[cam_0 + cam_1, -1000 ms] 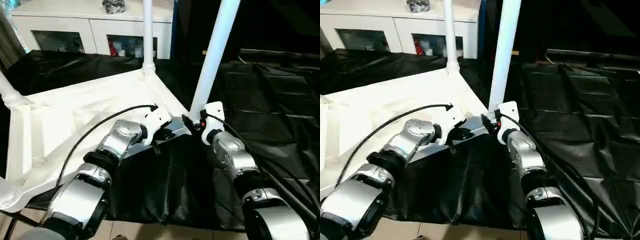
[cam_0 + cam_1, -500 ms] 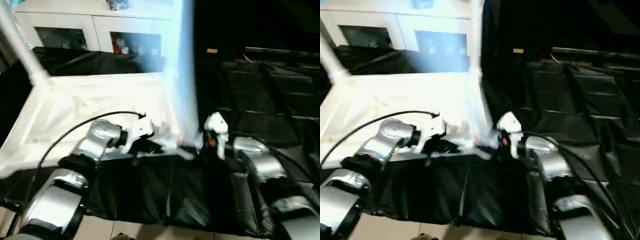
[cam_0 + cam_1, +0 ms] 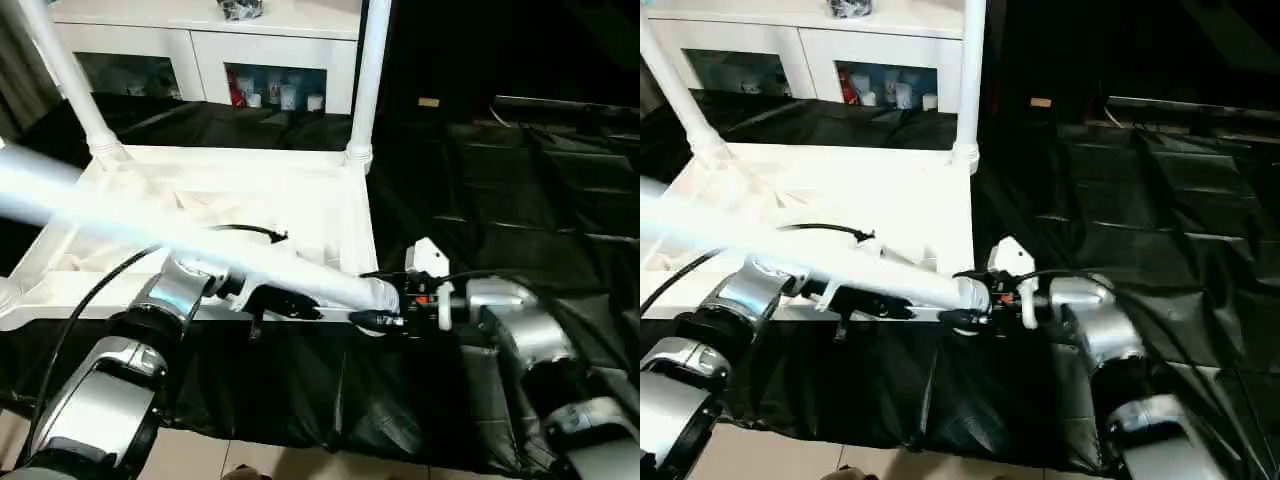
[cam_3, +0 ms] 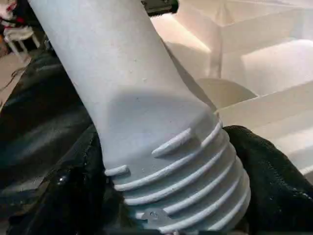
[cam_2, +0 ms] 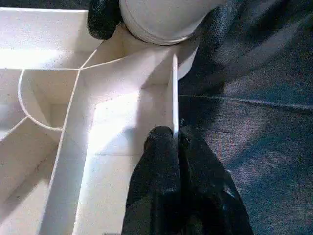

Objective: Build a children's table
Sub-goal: Insert table leg to table base

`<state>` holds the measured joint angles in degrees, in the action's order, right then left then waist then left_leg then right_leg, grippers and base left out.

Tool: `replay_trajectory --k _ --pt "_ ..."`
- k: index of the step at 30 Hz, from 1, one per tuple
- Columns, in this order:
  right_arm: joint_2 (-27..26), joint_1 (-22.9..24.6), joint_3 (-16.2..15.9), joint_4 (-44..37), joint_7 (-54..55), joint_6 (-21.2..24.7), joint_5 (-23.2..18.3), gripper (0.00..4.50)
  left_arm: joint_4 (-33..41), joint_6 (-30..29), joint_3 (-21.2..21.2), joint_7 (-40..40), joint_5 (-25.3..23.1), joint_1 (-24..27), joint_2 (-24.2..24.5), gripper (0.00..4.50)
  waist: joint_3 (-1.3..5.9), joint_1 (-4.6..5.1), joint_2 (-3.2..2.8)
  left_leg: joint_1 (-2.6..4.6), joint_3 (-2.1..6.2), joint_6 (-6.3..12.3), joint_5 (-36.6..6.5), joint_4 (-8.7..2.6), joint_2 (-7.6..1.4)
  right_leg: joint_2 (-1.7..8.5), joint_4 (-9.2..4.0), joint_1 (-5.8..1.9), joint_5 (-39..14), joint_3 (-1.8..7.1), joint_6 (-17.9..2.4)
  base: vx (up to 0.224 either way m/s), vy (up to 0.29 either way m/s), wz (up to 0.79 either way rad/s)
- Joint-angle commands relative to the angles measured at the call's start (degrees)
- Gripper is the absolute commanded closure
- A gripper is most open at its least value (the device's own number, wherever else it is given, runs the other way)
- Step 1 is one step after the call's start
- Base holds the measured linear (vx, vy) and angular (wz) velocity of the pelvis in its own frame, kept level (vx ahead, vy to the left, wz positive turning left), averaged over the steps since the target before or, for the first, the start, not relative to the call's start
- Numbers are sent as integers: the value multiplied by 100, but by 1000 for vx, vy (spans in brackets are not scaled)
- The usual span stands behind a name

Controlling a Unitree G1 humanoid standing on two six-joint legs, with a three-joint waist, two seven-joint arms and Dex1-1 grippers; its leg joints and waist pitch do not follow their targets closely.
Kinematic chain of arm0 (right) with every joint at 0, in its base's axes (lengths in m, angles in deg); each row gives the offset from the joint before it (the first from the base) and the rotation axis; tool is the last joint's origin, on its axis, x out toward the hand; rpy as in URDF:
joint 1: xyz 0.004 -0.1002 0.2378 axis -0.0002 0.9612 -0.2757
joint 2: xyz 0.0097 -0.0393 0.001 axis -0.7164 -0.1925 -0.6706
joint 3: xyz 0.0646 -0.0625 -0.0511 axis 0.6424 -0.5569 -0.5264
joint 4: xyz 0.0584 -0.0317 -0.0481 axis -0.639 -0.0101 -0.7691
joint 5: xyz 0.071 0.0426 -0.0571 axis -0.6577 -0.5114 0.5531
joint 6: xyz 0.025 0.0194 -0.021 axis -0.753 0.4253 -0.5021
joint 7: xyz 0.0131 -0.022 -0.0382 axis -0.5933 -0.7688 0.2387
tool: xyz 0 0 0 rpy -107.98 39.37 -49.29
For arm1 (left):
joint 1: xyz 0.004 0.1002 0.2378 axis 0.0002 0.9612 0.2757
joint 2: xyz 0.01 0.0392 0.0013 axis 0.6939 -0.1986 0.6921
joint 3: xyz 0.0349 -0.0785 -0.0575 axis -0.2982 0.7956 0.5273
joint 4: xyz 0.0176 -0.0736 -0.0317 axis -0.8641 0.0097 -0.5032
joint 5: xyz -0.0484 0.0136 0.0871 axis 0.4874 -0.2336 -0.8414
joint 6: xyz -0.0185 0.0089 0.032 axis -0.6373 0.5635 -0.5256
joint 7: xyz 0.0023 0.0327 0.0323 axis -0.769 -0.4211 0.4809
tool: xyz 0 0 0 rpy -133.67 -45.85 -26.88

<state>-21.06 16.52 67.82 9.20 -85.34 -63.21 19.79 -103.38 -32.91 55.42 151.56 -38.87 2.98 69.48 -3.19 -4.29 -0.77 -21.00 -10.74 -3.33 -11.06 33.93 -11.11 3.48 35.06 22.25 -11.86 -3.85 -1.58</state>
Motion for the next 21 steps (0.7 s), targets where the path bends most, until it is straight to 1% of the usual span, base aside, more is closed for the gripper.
replay_trajectory --k 1,3,4,5,6,7,8,9,10,11,12,13,14,15,16,17,18,19,21 --pt "-76 57 -74 -63 59 105 3 123 11 59 -30 44 4 17 -21 450 373 -2 -6 77 94 344 -881 -392 -300 530 -393 -277 -584 301 -1484 0 0 0" --pt "-127 112 -34 -113 101 117 -32 123 10 96 -23 -15 -9 19 -8 450 373 -1 -12 75 94 333 -863 -391 -295 526 -389 -276 -567 301 -1482 0 0 0" --pt "-223 156 128 -185 200 199 -217 123 20 153 40 -226 -21 2 10 450 374 0 -20 77 91 331 -884 -389 -298 530 -395 -270 -550 306 -1486 0 0 0" --pt "-235 160 150 -193 211 213 -243 123 20 162 48 -263 -25 0 12 450 376 -4 -20 75 94 334 -882 -389 -300 534 -395 -278 -536 307 -1492 0 0 0" --pt "-296 176 270 -237 270 294 -388 123 21 209 95 -463 -49 -15 20 450 382 -9 -32 81 97 326 -872 -391 -306 528 -386 -274 -484 303 -1508 0 0 0" --pt "-329 184 353 -280 324 335 -475 123 36 88 159 -384 47 -38 15 450 383 -2 -25 81 95 316 -880 -393 -305 524 -381 -275 -453 300 -1521 0 0 0" --pt "-345 191 391 -304 346 360 -520 123 58 31 192 -329 102 -42 15 406 378 2 -22 71 98 321 -872 -396 -300 525 -379 -277 -469 296 -1519 0 0 0" --pt "-440 233 615 -461 466 516 -791 123 224 -267 385 -58 421 -45 16 406 384 -7 -37 79 87 308 -851 -391 -299 527 -381 -279 -447 302 -1524 0 0 0" --pt "-459 239 656 -482 488 534 -840 124 262 -317 420 -10 481 -40 17 395 397 -21 -37 73 92 330 -765 -385 -305 533 -355 -285 -316 305 -1550 0 0 0" --pt "-482 250 704 -512 514 555 -894 124 317 -386 452 59 547 -28 24 395 404 -27 -52 63 96 331 -708 -379 -298 533 -335 -288 -228 298 -1582 0 0 0" --pt "-507 269 755 -566 529 601 -963 124 410 -465 482 164 627 1 44 389 412 -33 -45 61 94 352 -641 -375 -307 533 -320 -286 -60 298 -1628 0 0 0" --pt "-536 304 813 -657 526 676 -1067 124 582 -589 527 312 754 61 74 389 411 -49 -72 66 93 371 -581 -373 -311 528 -302 -276 90 295 -1666 0 0 0" --pt "-547 322 836 -699 521 706 -1110 125 666 -650 550 371 815 92 87 364 422 -56 -66 65 91 392 -550 -367 -313 524 -293 -282 181 295 -1671 0 0 0" --pt "-559 344 845 -738 519 729 -1141 125 759 -664 584 400 876 134 107 364 433 -65 -56 56 91 438 -456 -358 -308 518 -263 -286 375 292 -1685 0 0 0" --pt "-569 369 850 -770 521 738 -1159 125 829 -679 620 411 931 171 122 357 433 -74 -59 55 84 469 -433 -351 -299 509 -256 -271 470 286 -1692 0 0 0" --pt "-583 387 860 -787 534 735 -1171 125 884 -744 669 429 1002 199 132 350 429 -75 -48 39 77 486 -454 -342 -279 510 -257 -281 467 288 -1673 0 0 0" --pt "-596 396 873 -799 546 737 -1178 125 896 -794 712 421 1056 204 133 338 432 -79 -52 46 76 489 -465 -342 -282 515 -264 -278 439 288 -1661 0 0 0" --pt "-634 416 910 -832 579 753 -1199 125 906 -924 834 378 1208 208 130 326 423 -76 -66 45 72 461 -531 -344 -280 511 -277 -271 321 285 -1641 0 0 0" --pt "-674 422 958 -884 638 796 -1247 125 914 -1125 950 393 1365 195 123 317 419 -79 -71 51 73 392 -619 -353 -280 508 -296 -267 141 284 -1623 0 0 0"
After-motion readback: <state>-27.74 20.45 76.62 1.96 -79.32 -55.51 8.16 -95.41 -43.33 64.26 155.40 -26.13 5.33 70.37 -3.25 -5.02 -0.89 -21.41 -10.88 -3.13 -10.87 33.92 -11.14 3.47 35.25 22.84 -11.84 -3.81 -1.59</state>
